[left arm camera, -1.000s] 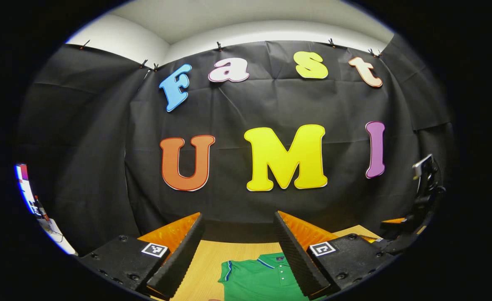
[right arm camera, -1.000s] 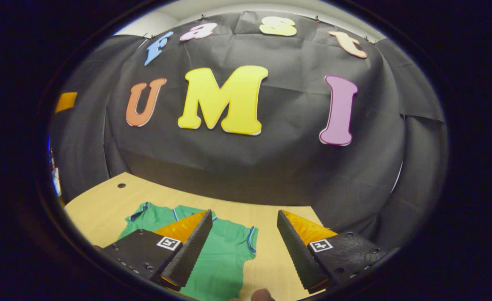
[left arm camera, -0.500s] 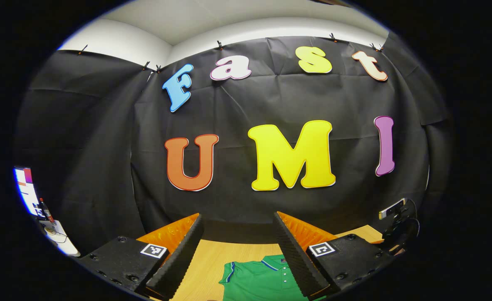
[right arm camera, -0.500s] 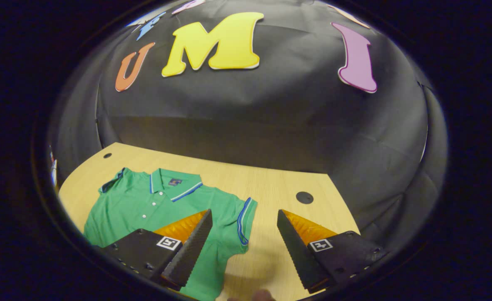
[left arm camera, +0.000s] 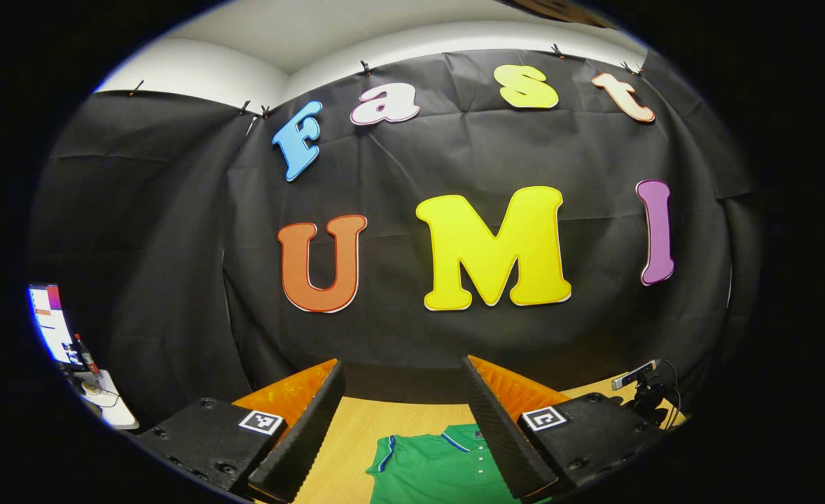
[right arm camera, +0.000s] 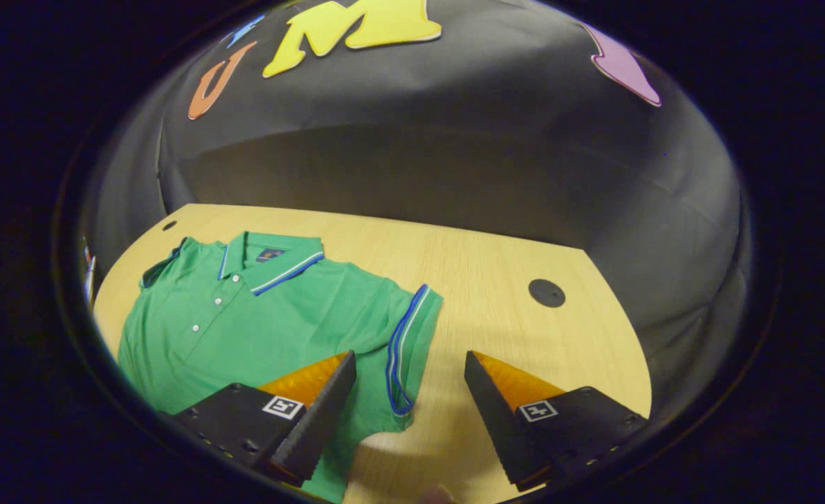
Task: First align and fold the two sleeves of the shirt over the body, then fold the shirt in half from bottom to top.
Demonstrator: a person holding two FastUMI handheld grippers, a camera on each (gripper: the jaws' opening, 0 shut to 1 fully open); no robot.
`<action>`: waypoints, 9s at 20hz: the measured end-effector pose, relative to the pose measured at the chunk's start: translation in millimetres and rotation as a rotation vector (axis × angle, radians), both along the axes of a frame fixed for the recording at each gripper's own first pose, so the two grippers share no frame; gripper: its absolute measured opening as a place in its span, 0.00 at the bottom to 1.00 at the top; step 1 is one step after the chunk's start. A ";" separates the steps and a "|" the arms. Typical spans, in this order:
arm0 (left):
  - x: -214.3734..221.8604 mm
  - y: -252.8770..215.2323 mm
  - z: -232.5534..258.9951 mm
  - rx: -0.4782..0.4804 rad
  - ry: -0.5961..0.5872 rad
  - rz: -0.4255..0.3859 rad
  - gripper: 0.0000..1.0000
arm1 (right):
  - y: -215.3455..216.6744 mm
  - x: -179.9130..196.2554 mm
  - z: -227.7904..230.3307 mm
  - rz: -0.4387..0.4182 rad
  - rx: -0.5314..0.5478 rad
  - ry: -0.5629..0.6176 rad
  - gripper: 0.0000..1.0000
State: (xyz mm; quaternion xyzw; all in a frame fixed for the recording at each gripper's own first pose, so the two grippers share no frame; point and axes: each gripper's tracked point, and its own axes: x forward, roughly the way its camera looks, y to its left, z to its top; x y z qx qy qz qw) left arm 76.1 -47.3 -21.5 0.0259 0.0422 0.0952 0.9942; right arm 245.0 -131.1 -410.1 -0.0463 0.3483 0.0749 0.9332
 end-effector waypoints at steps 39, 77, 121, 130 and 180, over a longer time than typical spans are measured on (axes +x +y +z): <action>-66.9 73.3 13.2 0.017 0.036 0.156 1.00 | 205.3 -0.6 62.9 0.065 0.224 0.049 0.57; 100.1 94.7 -402.0 -0.093 0.651 -0.222 0.94 | 41.1 -225.1 302.2 -0.199 -0.033 -0.326 0.98; 91.5 -66.7 -210.2 -0.175 0.355 -0.346 1.00 | 12.4 -244.0 313.7 -0.187 0.089 -0.373 0.95; -28.0 10.7 -174.0 -0.181 0.365 -0.230 1.00 | 54.3 -248.9 267.3 0.032 0.123 -0.265 0.98; -260.8 28.4 -374.6 -0.205 1.214 -0.312 0.16 | 36.2 -391.4 -15.3 0.169 -0.050 0.523 0.04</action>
